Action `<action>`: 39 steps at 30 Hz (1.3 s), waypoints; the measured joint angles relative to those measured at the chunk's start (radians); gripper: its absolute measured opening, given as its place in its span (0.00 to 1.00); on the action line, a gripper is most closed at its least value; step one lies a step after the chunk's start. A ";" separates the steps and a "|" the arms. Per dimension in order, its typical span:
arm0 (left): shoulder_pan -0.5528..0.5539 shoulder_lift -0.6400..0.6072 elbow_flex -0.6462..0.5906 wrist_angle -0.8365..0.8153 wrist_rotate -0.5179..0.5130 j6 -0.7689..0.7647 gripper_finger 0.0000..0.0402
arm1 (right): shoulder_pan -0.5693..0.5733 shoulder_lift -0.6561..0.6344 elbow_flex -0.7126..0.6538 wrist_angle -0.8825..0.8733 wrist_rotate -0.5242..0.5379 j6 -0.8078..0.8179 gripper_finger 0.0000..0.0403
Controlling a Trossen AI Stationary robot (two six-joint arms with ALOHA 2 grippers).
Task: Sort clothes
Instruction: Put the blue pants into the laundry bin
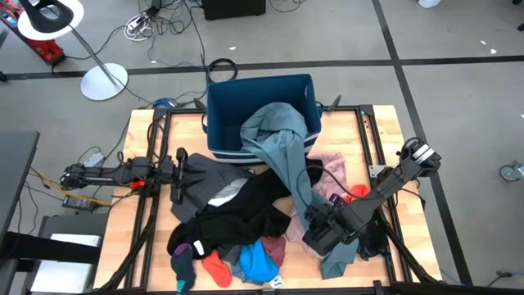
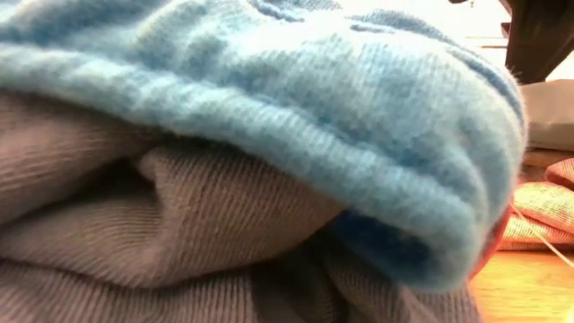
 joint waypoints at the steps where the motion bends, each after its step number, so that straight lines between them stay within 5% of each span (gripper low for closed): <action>1: 0.000 0.000 0.000 0.000 0.000 0.000 0.31 | 0.000 0.000 -0.014 0.032 0.002 0.000 0.38; 15: 0.000 0.000 0.000 0.000 0.000 0.000 0.31 | -0.016 0.000 -0.128 0.341 -0.002 -0.061 0.38; 21: 0.000 0.000 0.000 0.000 0.000 0.000 0.31 | -0.024 0.007 -0.128 0.336 0.006 -0.100 0.36; 28: 0.000 0.000 0.000 0.000 0.000 0.000 0.31 | -0.057 0.011 -0.128 0.463 0.033 -0.304 0.04; 39: 0.000 0.000 0.000 0.000 0.000 0.000 0.31 | -0.128 0.010 -0.128 0.505 0.061 -0.395 0.01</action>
